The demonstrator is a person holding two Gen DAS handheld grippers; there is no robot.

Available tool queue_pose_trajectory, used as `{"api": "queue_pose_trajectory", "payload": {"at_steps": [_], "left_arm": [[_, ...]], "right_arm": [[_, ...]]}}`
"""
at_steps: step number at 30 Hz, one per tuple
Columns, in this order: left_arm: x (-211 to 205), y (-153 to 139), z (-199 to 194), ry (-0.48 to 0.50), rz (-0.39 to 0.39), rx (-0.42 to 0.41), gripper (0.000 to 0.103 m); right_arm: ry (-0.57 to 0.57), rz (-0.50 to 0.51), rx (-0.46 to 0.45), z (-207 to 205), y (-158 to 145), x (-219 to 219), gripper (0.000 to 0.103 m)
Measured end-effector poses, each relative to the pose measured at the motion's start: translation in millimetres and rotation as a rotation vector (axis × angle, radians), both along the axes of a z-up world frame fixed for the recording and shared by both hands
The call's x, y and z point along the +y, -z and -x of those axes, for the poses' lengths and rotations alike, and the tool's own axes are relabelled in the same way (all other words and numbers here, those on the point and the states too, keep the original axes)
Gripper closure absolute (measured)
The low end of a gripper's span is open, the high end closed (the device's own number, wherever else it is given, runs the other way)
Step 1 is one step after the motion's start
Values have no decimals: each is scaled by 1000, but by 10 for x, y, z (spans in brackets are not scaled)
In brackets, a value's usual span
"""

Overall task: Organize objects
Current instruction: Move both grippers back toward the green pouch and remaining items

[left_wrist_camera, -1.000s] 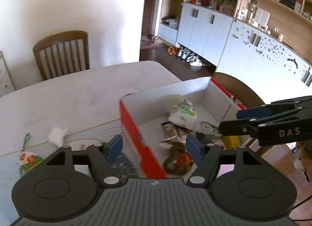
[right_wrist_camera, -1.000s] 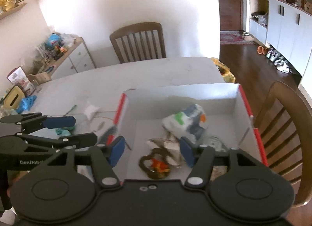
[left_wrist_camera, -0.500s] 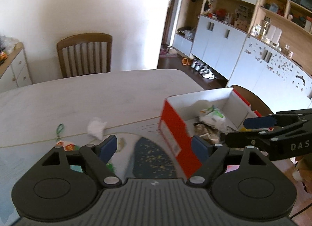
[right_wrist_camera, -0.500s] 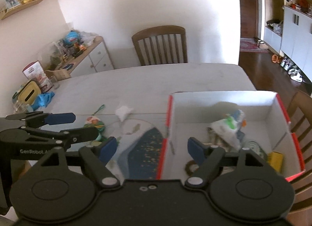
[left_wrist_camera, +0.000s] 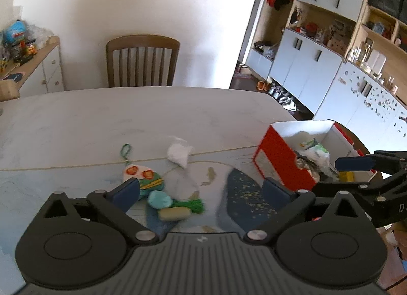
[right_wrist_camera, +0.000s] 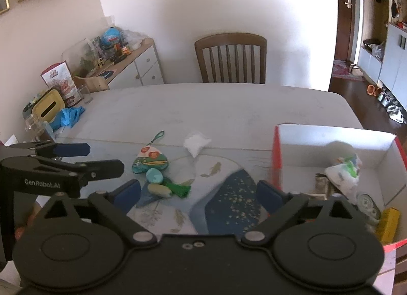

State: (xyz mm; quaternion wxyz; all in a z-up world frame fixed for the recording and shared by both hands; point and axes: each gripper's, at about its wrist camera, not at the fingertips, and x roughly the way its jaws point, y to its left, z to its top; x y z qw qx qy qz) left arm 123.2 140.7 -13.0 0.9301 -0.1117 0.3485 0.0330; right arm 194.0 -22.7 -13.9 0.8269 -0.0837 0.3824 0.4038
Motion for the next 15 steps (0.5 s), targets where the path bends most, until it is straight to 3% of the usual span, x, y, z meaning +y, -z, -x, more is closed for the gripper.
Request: {"api": "queue_pose_trajectory", "payload": {"at_steps": [7, 11, 15], "left_arm": [[380, 122, 37, -32, 12, -1, 0], [563, 186, 20, -69, 1, -46, 0], [750, 289, -122, -86, 14, -7, 0]], "right_arm": [[-22, 28, 5, 76, 128, 287, 6], [-42, 53, -7, 92, 222, 484, 6], [-52, 82, -14, 74, 349, 662, 6]]}}
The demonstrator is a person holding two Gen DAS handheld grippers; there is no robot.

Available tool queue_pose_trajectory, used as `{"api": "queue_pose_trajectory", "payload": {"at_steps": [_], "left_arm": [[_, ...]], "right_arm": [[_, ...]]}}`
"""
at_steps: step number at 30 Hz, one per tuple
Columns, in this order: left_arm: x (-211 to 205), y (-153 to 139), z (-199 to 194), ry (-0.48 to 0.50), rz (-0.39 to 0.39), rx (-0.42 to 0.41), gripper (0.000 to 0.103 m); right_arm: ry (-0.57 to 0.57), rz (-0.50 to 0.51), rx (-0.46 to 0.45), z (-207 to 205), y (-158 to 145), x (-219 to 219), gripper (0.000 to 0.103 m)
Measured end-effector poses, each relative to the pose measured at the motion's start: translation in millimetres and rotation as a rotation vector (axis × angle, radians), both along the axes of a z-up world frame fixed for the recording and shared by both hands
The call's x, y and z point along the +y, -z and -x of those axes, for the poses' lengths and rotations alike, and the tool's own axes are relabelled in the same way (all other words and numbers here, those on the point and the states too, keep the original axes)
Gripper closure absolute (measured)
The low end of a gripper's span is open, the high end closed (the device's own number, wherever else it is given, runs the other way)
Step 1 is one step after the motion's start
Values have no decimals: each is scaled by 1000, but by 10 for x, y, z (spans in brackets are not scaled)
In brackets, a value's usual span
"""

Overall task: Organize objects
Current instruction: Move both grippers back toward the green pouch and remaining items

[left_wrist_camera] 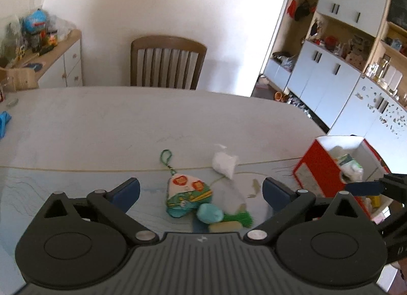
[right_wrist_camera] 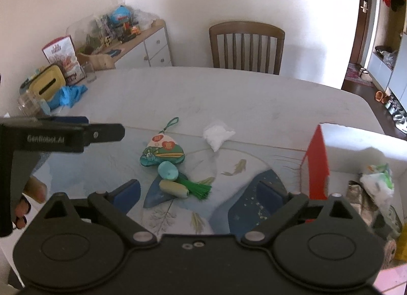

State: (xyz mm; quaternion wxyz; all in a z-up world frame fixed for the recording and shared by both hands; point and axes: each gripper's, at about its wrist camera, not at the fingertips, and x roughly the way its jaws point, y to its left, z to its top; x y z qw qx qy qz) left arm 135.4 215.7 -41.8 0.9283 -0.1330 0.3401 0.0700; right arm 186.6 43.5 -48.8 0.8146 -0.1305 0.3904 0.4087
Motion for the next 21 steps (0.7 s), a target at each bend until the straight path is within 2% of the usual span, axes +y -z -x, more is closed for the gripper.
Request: {"api": "queue_pose_trajectory", "payload": {"at_steps": [3, 7, 13, 17, 21], "left_arm": [[132, 89, -126, -5, 7, 31, 0], [211, 212, -329, 5, -23, 68, 0], [220, 418, -600, 21, -36, 105, 0], [203, 573, -763, 32, -49, 149, 0], [229, 721, -897, 36, -40, 179, 0]], "right_arm": [[4, 14, 6, -68, 88, 111, 6], [-9, 37, 14, -140, 204, 261, 6], [-44, 87, 51, -66, 477, 519, 7], [-60, 110, 87, 26, 675, 679, 9], [-25, 111, 120, 19, 810, 804, 14]]}}
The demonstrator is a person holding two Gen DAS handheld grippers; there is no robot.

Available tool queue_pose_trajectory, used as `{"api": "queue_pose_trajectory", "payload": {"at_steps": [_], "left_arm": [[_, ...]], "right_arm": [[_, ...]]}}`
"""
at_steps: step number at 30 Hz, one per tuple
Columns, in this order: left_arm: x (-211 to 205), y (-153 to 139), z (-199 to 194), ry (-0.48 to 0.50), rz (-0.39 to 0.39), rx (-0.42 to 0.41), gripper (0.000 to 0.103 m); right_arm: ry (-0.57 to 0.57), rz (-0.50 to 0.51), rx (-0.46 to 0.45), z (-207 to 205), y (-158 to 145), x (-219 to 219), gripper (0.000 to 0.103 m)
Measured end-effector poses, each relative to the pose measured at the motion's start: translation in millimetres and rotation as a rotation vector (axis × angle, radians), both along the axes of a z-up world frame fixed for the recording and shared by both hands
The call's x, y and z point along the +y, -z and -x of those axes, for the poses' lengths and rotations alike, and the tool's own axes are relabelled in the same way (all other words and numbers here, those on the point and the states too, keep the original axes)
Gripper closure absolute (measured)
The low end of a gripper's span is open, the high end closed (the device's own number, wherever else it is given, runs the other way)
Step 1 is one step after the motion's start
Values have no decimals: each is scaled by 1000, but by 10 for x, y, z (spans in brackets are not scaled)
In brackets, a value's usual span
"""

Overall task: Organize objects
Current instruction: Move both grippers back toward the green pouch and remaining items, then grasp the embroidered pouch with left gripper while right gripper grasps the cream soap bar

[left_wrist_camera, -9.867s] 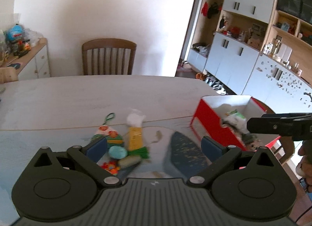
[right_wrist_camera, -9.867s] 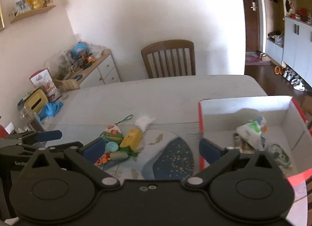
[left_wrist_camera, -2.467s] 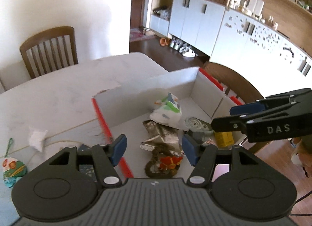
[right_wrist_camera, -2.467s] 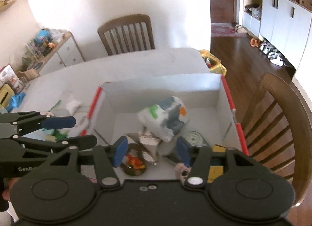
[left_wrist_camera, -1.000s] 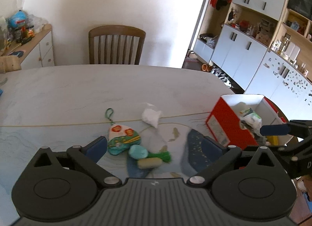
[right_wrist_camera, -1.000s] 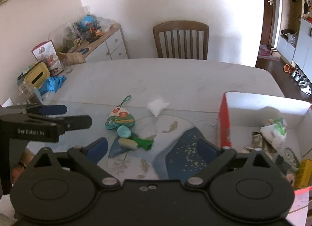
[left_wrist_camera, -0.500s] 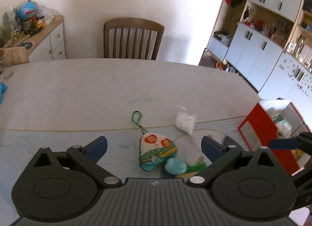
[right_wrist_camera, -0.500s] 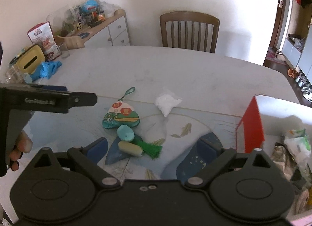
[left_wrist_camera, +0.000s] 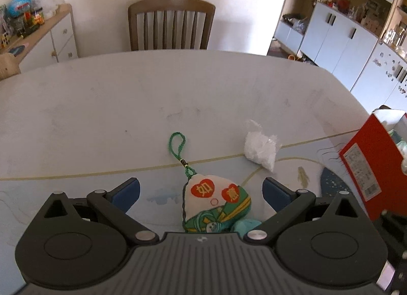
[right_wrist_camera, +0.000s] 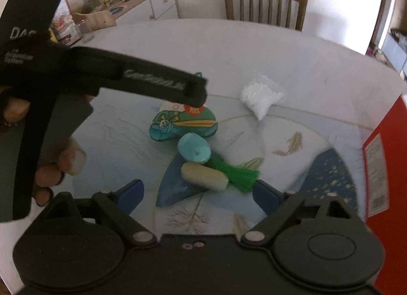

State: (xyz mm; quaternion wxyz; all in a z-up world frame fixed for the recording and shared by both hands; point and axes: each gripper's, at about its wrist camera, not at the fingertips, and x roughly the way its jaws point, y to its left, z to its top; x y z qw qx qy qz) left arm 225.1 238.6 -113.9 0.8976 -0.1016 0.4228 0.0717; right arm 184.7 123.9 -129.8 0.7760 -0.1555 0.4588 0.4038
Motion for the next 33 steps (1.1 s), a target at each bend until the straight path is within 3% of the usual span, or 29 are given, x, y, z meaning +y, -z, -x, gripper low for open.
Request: {"api": "queue_pose_trajectory", "payload": {"at_steps": [11, 19, 22, 24, 27, 29, 33], "left_arm": [[20, 327, -198, -2, 25, 66, 0], [68, 437, -151, -8, 65, 76, 1], [84, 446, -121, -8, 85, 69, 1], [87, 428, -100, -8, 91, 60, 5], [129, 407, -109, -5, 105, 57, 21], [142, 375, -86, -2, 121, 45, 37], [154, 329, -38, 5, 125, 29, 48]], "right_arm": [[90, 15, 78, -146, 206, 106, 27], [81, 36, 57, -80, 205, 161, 39], [89, 38, 49, -89, 175, 184, 48], [96, 40, 49, -92, 162, 180, 53], [95, 43, 48, -64, 149, 162, 53], [94, 45, 47, -42, 135, 145, 53], [91, 41, 47, -9, 87, 62, 53]]}}
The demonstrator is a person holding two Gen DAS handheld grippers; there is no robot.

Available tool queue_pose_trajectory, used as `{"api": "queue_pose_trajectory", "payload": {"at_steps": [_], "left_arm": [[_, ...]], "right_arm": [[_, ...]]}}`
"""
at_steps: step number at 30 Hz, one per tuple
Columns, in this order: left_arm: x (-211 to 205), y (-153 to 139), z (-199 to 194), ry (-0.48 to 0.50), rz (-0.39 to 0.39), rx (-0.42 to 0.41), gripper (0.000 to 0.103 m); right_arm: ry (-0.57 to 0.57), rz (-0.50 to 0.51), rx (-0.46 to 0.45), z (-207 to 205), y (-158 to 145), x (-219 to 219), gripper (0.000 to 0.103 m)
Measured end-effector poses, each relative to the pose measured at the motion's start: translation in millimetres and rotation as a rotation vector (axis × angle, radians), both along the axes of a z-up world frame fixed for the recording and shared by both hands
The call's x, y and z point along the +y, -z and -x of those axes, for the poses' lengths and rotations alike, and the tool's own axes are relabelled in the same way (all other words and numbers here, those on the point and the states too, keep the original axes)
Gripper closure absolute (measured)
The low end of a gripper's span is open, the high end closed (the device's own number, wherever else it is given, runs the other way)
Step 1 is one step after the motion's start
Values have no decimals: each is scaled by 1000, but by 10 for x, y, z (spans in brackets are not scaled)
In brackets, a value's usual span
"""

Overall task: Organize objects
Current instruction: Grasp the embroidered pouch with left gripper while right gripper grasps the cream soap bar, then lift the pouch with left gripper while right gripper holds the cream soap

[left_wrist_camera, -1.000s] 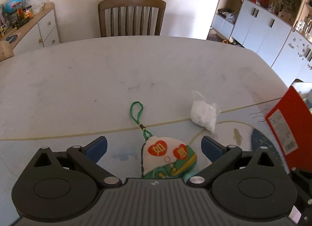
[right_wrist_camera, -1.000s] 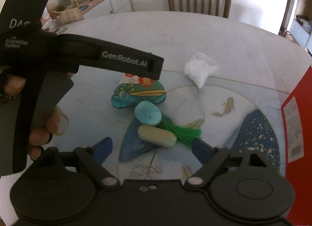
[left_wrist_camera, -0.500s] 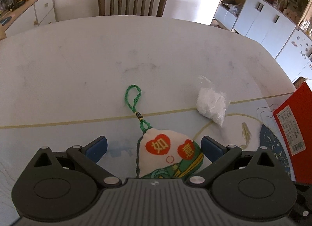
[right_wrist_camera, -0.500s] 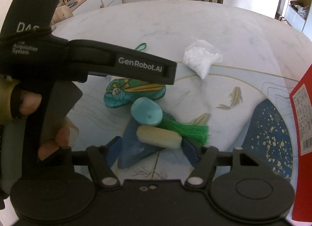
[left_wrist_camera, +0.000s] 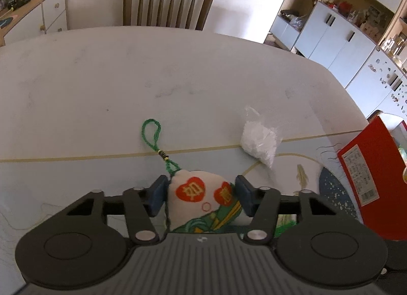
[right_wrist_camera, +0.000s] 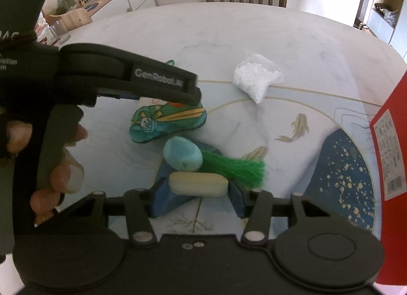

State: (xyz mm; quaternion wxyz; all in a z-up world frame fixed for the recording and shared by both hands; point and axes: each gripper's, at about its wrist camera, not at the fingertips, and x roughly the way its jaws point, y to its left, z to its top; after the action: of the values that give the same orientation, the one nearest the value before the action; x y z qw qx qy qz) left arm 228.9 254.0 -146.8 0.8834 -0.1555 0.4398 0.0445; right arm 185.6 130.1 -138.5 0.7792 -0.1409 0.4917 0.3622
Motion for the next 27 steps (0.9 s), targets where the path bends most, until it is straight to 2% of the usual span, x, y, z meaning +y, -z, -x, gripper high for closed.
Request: {"api": "queue_pose_trajectory", "payload": {"at_steps": [9, 14, 21, 23, 27], "left_arm": [[54, -130, 151, -15, 16, -18, 61], [80, -303, 246, -41, 40, -30, 76], [35, -506, 446, -38, 52, -53, 84], [-3, -573, 504, -40, 55, -68, 95], [-99, -754, 615, -22, 52, -108, 97]], "right_arm": [[18, -18, 5, 22, -147, -333, 53], [31, -38, -6, 49, -289, -510, 53], [55, -78, -13, 75, -447, -738, 53], [63, -91, -16, 85, -493, -822, 53], [74, -113, -30, 113, -617, -995, 53]]}}
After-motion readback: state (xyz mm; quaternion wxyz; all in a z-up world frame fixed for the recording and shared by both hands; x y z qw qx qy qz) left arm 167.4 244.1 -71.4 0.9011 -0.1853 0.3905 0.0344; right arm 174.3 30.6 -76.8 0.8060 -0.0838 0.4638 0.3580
